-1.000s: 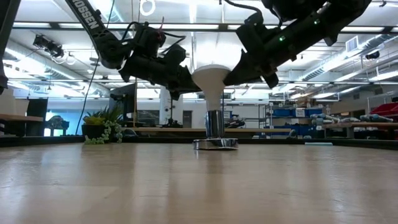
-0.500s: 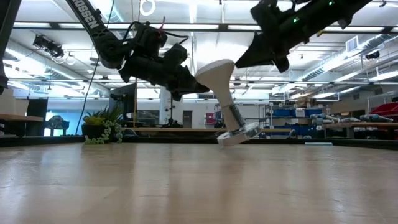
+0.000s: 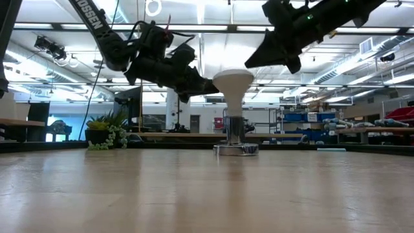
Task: Screw lightbulb
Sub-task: Remove the white lightbulb from the desk lamp
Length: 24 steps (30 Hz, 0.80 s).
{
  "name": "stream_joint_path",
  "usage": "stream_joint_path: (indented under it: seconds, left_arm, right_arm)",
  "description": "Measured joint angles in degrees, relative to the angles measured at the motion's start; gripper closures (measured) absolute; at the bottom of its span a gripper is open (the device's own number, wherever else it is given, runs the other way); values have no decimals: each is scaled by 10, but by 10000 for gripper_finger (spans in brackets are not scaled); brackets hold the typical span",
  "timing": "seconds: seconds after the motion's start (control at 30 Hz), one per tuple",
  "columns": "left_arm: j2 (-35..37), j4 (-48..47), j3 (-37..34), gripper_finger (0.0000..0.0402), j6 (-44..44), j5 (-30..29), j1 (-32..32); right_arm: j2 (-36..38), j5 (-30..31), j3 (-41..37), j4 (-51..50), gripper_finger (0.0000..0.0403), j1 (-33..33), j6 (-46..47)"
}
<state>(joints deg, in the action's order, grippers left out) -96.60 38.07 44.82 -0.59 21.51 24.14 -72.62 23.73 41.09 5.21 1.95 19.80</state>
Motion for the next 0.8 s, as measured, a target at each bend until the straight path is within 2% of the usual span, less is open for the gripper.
stream_joint_path:
  seconds: [0.23, 0.53, 0.8]
  left_arm:
    - [0, 2, 29, 401, 3, -20, 1]
    - [0, -33, 77, 401, 18, -20, 1]
    - [-3, -66, 84, 401, 30, -6, -3]
  right_arm:
    - [-3, -6, 0, 25, 392, 2, -9]
    - [-4, -9, 0, 13, 393, -9, -13]
    - [-27, -31, 2, 19, 393, -35, -8]
